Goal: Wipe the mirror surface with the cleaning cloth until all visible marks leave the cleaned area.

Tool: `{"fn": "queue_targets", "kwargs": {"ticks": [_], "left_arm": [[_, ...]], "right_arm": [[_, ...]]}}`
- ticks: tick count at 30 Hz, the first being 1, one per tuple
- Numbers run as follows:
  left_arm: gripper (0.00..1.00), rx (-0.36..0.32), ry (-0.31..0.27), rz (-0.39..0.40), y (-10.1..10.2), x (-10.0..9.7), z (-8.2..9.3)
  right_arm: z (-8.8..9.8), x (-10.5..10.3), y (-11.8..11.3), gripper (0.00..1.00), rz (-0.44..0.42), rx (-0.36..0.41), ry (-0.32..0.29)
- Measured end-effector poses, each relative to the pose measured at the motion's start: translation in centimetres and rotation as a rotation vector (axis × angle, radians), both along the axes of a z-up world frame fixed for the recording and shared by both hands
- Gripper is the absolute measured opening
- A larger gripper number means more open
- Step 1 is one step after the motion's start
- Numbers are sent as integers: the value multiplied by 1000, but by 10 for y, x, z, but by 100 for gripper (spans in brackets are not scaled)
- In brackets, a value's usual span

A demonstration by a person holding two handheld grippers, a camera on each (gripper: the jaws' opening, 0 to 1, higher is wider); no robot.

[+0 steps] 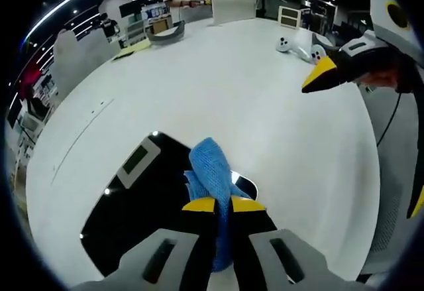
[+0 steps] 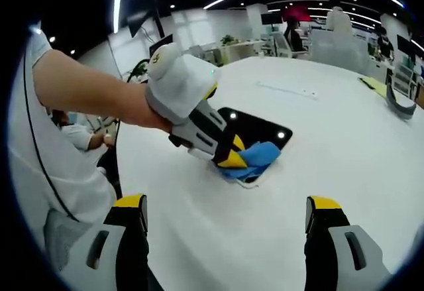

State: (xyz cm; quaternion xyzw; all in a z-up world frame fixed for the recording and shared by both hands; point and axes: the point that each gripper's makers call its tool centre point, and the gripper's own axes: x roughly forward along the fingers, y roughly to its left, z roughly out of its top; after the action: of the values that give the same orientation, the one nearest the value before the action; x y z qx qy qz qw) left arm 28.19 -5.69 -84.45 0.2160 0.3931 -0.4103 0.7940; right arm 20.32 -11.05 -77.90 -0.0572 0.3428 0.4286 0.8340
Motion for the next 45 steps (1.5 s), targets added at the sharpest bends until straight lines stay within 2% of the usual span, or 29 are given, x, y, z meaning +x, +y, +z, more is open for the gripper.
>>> {"fn": "queue_targets", "kwargs": {"ticks": [5,7,18,36,45], "left_arm": [[3,-7,-4,1,0,1,0],[3,-10,-7,-26,-1,2,0],[3,-22,7,-63,-4,14,0],[4,-16,-28,4,-6,45,0],[3,-42,-26,91,-4,59,0]], "right_arm": [[1,2,1,100,3,1,0],[1,4,0,100,-3,6,-1],[-2,-1,-5,100,-11,6,12],[-1,4,-10,100,-20,7,20],[1,11,-14,100,-30,1,17]]}}
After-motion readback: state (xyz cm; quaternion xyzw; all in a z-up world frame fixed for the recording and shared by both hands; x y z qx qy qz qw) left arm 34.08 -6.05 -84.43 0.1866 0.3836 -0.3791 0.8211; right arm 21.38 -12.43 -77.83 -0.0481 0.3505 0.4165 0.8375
